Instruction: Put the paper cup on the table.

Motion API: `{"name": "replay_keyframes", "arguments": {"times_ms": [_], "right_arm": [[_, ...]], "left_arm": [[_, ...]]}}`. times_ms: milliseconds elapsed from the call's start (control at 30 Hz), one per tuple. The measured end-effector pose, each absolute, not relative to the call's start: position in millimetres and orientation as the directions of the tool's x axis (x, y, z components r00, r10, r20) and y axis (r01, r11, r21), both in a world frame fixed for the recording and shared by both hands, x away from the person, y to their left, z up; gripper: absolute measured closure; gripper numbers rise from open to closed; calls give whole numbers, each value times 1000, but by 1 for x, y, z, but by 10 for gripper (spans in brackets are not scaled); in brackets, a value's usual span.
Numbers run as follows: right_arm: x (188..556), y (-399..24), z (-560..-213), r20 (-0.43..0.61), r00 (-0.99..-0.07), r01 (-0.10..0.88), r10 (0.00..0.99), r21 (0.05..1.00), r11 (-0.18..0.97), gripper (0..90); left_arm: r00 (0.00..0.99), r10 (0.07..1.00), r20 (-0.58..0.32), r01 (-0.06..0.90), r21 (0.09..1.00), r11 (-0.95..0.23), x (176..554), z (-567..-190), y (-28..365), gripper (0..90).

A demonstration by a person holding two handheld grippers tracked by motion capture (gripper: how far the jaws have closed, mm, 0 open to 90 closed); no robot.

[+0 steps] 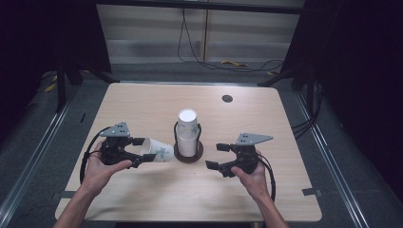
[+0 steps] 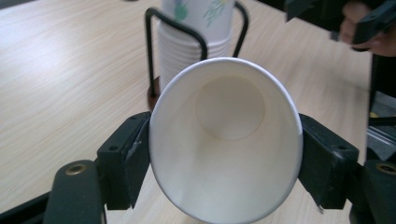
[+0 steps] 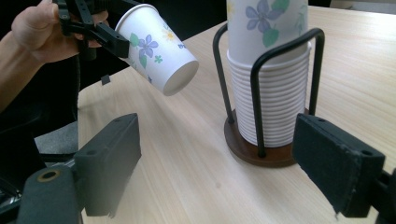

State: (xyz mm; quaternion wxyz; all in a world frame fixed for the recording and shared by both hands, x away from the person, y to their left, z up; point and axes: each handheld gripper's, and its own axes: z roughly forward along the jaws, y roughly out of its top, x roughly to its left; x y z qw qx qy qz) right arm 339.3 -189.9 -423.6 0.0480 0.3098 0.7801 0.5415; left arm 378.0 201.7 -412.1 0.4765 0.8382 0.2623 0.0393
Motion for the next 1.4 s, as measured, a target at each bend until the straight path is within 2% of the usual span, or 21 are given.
{"name": "replay_keyframes", "arguments": {"times_ms": [367, 667, 1033, 1400], "right_arm": [[338, -194, -431, 259, -778, 445, 573, 871, 210, 156], [331, -194, -436, 247, -769, 449, 590, 866, 222, 159], [328, -189, -440, 237, -777, 449, 583, 857, 251, 159], [329, -193, -439, 235, -774, 446, 588, 861, 244, 160]], "left_arm": [[831, 546, -109, 414, 776, -475, 388, -408, 208, 263], [803, 588, -97, 453, 741, -495, 402, -407, 203, 260], [835, 550, -20, 436, 633, -639, 430, -400, 188, 260], [827, 563, 1, 473, 541, -696, 458, -405, 170, 252]]}}
